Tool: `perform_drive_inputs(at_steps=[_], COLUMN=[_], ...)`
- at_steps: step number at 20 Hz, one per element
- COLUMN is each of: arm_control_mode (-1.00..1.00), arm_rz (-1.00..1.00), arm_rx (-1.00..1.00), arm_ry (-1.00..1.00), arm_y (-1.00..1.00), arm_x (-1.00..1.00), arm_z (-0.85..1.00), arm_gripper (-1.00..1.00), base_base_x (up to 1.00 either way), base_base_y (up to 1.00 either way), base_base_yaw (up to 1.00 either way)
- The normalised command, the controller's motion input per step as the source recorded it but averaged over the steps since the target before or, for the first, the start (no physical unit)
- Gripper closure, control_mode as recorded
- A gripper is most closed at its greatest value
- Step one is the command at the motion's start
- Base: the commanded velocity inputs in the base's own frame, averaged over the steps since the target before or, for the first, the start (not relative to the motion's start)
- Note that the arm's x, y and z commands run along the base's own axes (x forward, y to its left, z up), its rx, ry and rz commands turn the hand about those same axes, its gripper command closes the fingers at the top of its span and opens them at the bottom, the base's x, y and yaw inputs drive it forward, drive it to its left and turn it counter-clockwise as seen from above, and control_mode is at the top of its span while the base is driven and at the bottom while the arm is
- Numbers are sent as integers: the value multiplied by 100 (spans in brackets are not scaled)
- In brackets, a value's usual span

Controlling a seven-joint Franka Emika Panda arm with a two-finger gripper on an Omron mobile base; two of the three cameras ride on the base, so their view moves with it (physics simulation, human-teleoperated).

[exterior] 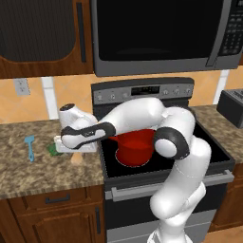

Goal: Put the squash and broccoli in the pot. Retrieve the spatula and lightly stir the vegetables in the pot.

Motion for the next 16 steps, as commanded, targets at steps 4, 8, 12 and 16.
perform_drive_inputs(at_steps=[4,8,12,16], arm_control_mode=[-100,-100,-100,-100], arm_rz=[4,1,8,13], arm_rx=[4,0,0,0], arm_ry=[-11,0,0,-2], arm_y=[-24,-31,-3,-26], arm_x=[-36,-16,-4,-33], arm_z=[88,7,10,69], arm_gripper=[100,100,100,100], base_base_x=[0,0,0,0], base_base_y=[0,0,0,0], base_base_yaw=[0,0,0,0])
